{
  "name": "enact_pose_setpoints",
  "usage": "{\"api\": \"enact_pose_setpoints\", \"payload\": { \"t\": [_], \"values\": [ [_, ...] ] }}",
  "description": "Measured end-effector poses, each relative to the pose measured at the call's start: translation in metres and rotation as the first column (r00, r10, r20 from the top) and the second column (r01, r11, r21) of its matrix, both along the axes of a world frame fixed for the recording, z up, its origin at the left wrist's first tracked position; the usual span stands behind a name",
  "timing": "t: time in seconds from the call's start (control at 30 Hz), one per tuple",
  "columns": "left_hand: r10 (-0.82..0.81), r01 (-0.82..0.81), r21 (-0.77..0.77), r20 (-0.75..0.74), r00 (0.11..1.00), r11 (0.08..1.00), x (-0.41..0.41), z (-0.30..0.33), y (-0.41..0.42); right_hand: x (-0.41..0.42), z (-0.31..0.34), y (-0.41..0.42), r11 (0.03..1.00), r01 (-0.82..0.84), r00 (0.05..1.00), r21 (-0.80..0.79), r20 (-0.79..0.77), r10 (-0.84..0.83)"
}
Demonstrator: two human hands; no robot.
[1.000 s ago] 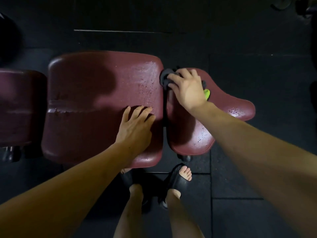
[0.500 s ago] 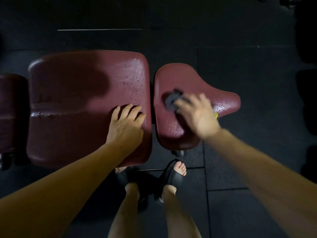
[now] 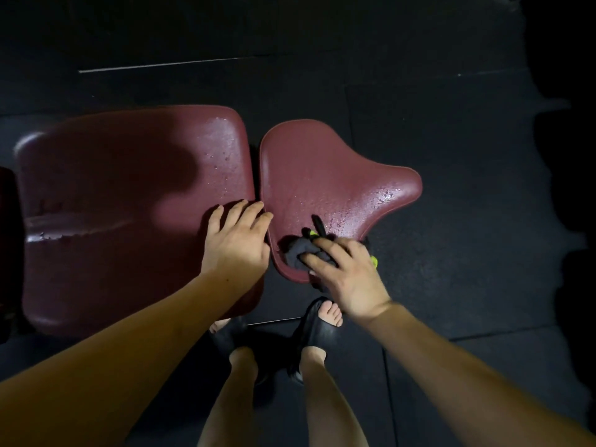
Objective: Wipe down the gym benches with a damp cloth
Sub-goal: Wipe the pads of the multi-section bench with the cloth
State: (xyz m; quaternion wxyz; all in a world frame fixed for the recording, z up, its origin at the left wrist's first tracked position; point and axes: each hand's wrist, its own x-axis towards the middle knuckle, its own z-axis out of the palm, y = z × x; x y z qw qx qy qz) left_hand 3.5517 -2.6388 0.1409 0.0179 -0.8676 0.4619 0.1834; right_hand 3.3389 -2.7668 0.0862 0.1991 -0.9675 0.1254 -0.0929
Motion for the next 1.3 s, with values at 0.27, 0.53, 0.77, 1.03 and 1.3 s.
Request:
{"api": "enact_pose_setpoints", "payload": {
  "t": [0.27,0.53,0.77,1.03,1.3],
  "values": [
    [-0.001,0.001,0.02,-0.017,1.0,1.0,-0.012,0.008,-0.032,0.024,0.026,-0.141,0.869,0.482,0.875,-0.116,0.005,-0.484],
    [0.028,-0.026,0.046,-0.049,0.998,0.999,-0.024,0.023,-0.035,0.023,0.019,-0.05,0.781,0.619,0.785,0.079,-0.079,-0.614],
    [-0.021,0.024,0.06,-0.049,0.999,0.998,-0.029,0.051,-0.025,0.014,0.038,-0.037,0.924,0.366,0.921,0.113,-0.184,-0.342],
    [-0.078,0.079,0.044,-0.017,0.997,0.996,-0.019,0.074,-0.024,0.015,0.046,-0.117,0.744,0.664,0.731,0.071,-0.272,-0.626],
    [-0.15,0.155,0.105,-0.051,0.987,0.982,0.004,0.131,-0.011,0.025,0.101,-0.087,0.534,0.77,0.635,0.35,-0.502,-0.587]
  ]
}}
